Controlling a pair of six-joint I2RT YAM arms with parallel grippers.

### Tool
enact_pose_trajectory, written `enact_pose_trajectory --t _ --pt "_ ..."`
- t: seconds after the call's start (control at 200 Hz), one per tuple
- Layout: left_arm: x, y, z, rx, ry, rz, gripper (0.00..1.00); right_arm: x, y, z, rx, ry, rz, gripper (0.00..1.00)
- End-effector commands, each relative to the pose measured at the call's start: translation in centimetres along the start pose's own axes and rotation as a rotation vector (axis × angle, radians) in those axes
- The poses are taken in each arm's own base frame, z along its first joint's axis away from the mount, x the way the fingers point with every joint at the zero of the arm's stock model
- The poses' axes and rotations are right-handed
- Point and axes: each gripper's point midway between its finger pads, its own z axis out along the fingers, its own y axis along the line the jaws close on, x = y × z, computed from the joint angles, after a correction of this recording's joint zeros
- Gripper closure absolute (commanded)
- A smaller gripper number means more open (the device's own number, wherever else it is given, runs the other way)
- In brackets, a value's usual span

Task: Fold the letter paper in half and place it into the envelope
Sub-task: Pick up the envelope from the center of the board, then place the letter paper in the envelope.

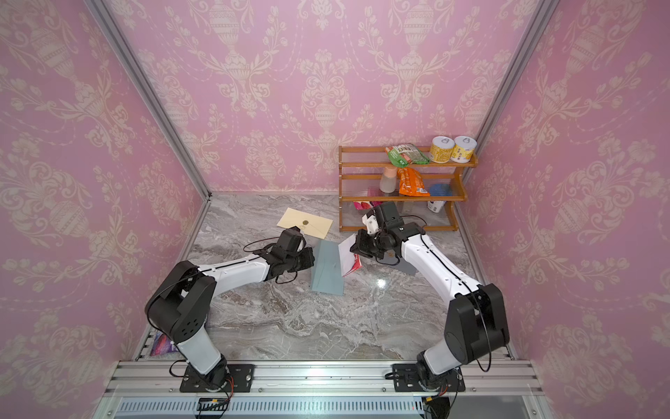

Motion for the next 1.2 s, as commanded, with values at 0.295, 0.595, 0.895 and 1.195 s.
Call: enact_pose_trajectory --t 0.295,0.595,0.895,1.195 --pt "-1.0 -4.3 -4.8 0.109 0.007 0.04 1.0 -0.8 0.4 3.7 0.188 0.044 -0.012 1.0" --pt "-0.3 -4.5 -4.6 0.128 0.017 0.013 1.0 0.0 3.2 6.0 0.101 0.106 0.013 1.0" --pt "0.6 -5.5 -3.9 0.143 0.034 0.017 1.0 -0.3 5.3 7.0 0.019 0.158 0.059 1.0" --pt "0.7 -6.0 -3.7 0.144 0.033 0.019 1.0 -0.3 5.1 9.2 0.007 0.201 0.101 1.0"
